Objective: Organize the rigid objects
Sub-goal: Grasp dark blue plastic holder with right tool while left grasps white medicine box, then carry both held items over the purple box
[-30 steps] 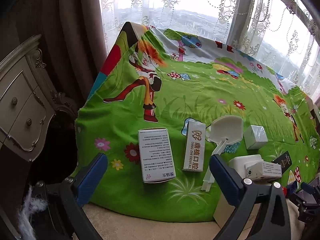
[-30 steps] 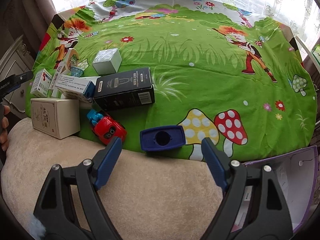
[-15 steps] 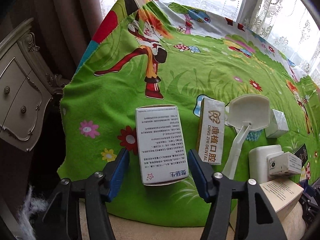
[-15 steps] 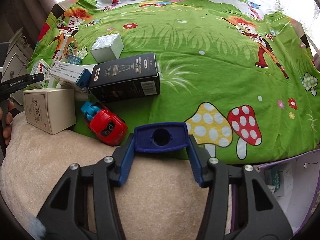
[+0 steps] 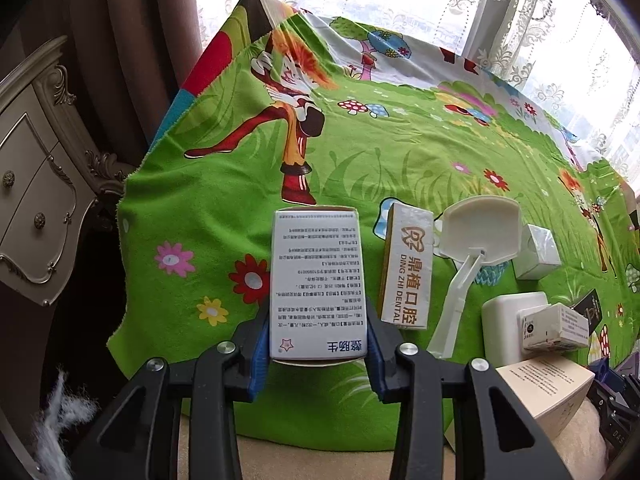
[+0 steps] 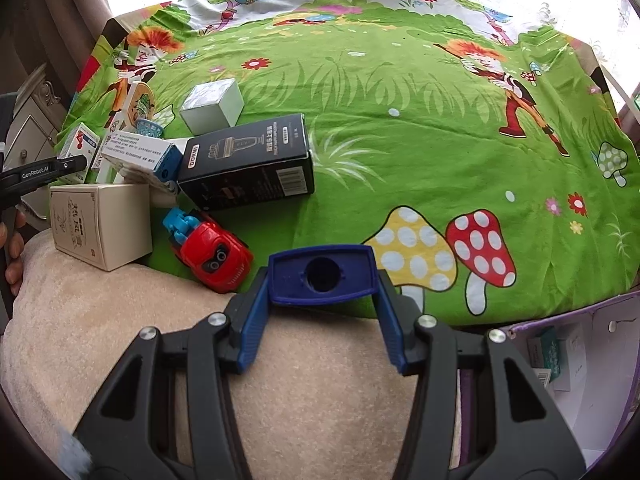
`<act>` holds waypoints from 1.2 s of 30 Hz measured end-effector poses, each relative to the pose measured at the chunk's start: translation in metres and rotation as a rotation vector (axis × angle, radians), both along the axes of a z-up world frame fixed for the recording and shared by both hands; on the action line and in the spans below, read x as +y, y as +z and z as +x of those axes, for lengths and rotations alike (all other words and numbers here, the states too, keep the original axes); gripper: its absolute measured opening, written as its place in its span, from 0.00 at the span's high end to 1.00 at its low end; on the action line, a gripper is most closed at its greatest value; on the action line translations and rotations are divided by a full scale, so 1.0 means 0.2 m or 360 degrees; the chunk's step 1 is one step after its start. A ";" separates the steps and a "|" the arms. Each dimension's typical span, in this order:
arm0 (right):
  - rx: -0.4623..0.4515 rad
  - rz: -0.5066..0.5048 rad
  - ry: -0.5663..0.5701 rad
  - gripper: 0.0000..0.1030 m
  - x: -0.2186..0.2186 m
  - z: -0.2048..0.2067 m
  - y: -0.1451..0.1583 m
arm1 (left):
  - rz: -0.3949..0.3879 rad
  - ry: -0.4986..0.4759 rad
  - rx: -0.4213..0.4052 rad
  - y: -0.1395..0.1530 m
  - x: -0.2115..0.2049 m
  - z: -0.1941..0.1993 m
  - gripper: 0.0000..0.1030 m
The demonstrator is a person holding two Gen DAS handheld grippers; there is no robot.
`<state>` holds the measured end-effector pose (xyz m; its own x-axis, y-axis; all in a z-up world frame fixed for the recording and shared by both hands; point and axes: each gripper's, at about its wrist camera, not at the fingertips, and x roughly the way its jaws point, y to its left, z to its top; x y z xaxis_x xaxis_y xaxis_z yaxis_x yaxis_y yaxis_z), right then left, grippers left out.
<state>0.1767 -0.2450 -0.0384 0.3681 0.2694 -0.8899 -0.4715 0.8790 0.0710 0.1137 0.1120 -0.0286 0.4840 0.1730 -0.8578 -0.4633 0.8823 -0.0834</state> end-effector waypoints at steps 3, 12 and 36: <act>-0.0024 0.0012 -0.0007 0.47 -0.01 -0.01 0.01 | 0.0022 0.0002 -0.0071 0.05 -0.01 -0.03 0.61; -0.0133 0.0044 -0.0043 0.47 -0.05 -0.04 0.09 | -0.0048 -0.0116 -0.0294 0.22 -0.12 -0.09 0.61; -0.0229 0.0301 -0.0336 0.47 -0.41 -0.16 0.29 | -0.0102 -0.0691 -0.0394 0.38 -0.79 -0.06 0.61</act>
<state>0.1450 -0.3270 0.0197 0.5520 0.3292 -0.7661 -0.2968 0.9362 0.1884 0.1018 -0.0455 0.0483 0.6900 -0.1388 -0.7103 -0.0139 0.9787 -0.2047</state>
